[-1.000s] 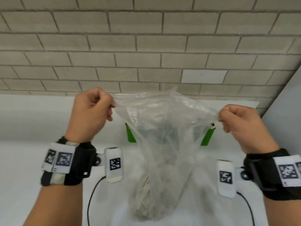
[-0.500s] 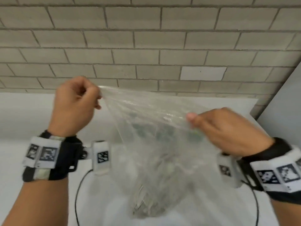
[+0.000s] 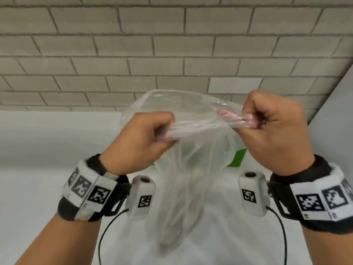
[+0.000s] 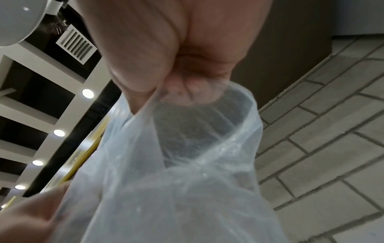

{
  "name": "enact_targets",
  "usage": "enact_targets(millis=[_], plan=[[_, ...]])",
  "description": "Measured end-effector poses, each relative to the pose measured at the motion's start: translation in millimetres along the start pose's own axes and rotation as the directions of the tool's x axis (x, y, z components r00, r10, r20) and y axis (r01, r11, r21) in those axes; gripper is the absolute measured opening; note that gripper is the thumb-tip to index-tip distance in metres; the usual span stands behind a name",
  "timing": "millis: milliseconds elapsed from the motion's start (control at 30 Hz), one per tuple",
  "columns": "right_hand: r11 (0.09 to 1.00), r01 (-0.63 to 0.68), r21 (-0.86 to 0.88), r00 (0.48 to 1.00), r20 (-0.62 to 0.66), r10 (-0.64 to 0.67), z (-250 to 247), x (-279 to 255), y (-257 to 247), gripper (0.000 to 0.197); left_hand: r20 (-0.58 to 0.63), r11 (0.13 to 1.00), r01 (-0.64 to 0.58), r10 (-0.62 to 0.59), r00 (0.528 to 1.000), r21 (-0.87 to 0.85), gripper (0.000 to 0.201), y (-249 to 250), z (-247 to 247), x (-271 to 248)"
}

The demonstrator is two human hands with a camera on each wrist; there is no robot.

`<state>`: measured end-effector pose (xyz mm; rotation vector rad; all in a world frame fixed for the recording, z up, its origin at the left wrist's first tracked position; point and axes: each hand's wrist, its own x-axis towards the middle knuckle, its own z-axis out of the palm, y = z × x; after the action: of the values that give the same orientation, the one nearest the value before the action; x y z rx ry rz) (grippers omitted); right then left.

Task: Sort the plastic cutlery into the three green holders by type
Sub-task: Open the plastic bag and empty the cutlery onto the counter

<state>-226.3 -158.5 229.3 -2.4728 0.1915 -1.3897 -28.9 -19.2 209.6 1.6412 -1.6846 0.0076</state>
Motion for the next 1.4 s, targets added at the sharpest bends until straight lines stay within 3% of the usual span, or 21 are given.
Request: enact_targets(millis=[100, 200, 267, 333, 367, 467, 533, 600, 667, 733, 833, 900, 933, 1000, 1033, 1100, 1167, 1200, 1267, 1333, 1400], plan=[[0.953, -0.218, 0.210, 0.958, 0.231, 0.168, -9, -8, -7, 0.044, -0.289, 0.992, -0.123, 0.129, 0.949, 0.041, 0.040, 2, -9, 3], [0.773, -0.403, 0.490, 0.854, 0.505, 0.126, -27, -6, -19, 0.028, -0.465, 0.982, -0.186, 0.185, 0.866, 0.043, 0.046, 6, -15, 4], [0.799, -0.362, 0.480, 0.826, 0.563, 0.037, -35, -1, -19, 0.041, -0.528, 0.973, -0.227, 0.208, 0.823, 0.029, 0.042, 9, -16, 4], [0.907, -0.252, 0.337, 0.779, 0.627, -0.017, -32, 3, -13, 0.065, -0.517, 0.972, -0.234, 0.199, 0.832, -0.002, 0.042, 8, -14, 3], [0.937, -0.221, 0.270, 0.730, 0.683, -0.024, -25, 3, -11, 0.068, -0.507, 0.976, -0.212, 0.157, 0.847, -0.053, 0.043, 10, -13, 5], [0.977, -0.210, 0.025, 0.475, 0.877, 0.079, 1, -1, 0, 0.063, -0.454, 0.973, -0.166, 0.077, 0.888, -0.158, 0.042, 7, -2, 4], [0.917, -0.384, -0.107, 0.366, 0.894, 0.257, 12, 0, 7, 0.054, -0.380, 0.942, -0.178, 0.061, 0.923, -0.283, 0.038, 7, 3, -1], [0.815, -0.571, -0.101, 0.452, 0.790, 0.414, 22, 0, 13, 0.055, -0.418, 0.862, -0.147, -0.081, 0.905, -0.485, 0.035, -4, 8, -8], [0.881, -0.349, -0.319, 0.510, 0.724, 0.464, 35, -4, 14, 0.061, -0.319, 0.755, -0.032, -0.238, 0.917, -0.655, 0.026, -6, 10, -14], [0.833, -0.046, -0.551, 0.481, 0.718, 0.502, 57, -17, 10, 0.057, -0.350, 0.874, -0.068, -0.120, 0.929, -0.481, 0.037, -10, 13, -22], [0.722, 0.023, -0.691, 0.476, 0.643, 0.600, 85, -31, 19, 0.021, -0.285, 0.932, -0.094, -0.010, 0.958, -0.349, 0.044, -18, 19, -34], [0.769, -0.073, -0.635, 0.479, 0.654, 0.585, 86, -31, 39, 0.019, -0.155, 0.968, -0.065, 0.027, 0.987, -0.244, 0.038, -22, 10, -47], [0.809, -0.163, -0.564, 0.447, 0.689, 0.570, 80, -29, 49, 0.026, -0.042, 0.981, -0.010, 0.002, 0.999, -0.193, 0.033, -24, 2, -54], [0.855, -0.414, -0.312, 0.452, 0.745, 0.491, 66, -23, 61, 0.041, 0.192, 0.983, 0.092, -0.060, 0.980, -0.161, 0.019, -29, -13, -69], [0.815, -0.554, -0.167, 0.465, 0.751, 0.470, 60, -22, 63, 0.044, 0.301, 0.966, 0.151, -0.083, 0.950, -0.210, 0.011, -30, -15, -74], [0.686, -0.725, 0.053, 0.480, 0.753, 0.449, 56, -23, 61, 0.039, 0.431, 0.940, 0.266, -0.153, 0.889, -0.215, 0.038, -26, -13, -81], [0.560, -0.802, 0.210, 0.489, 0.768, 0.413, 60, -25, 51, 0.019, 0.433, 0.941, 0.340, -0.304, 0.849, -0.004, 0.077, -22, -2, -84], [0.502, -0.828, 0.250, 0.480, 0.777, 0.406, 64, -27, 46, 0.018, 0.386, 0.919, 0.377, -0.391, 0.836, 0.114, 0.083, -22, 3, -82], [0.414, -0.865, 0.283, 0.452, 0.796, 0.402, 70, -30, 37, 0.028, 0.309, 0.842, 0.368, -0.499, 0.810, 0.395, 0.067, -28, 15, -79], [0.358, -0.890, 0.282, 0.425, 0.798, 0.427, 73, -34, 38, 0.031, 0.338, 0.736, 0.227, -0.532, 0.776, 0.638, 0.056, -34, 34, -76], [0.434, -0.876, 0.211, 0.422, 0.771, 0.477, 74, -36, 44, 0.024, 0.355, 0.669, 0.112, -0.520, 0.777, 0.735, 0.042, -39, 51, -72]])
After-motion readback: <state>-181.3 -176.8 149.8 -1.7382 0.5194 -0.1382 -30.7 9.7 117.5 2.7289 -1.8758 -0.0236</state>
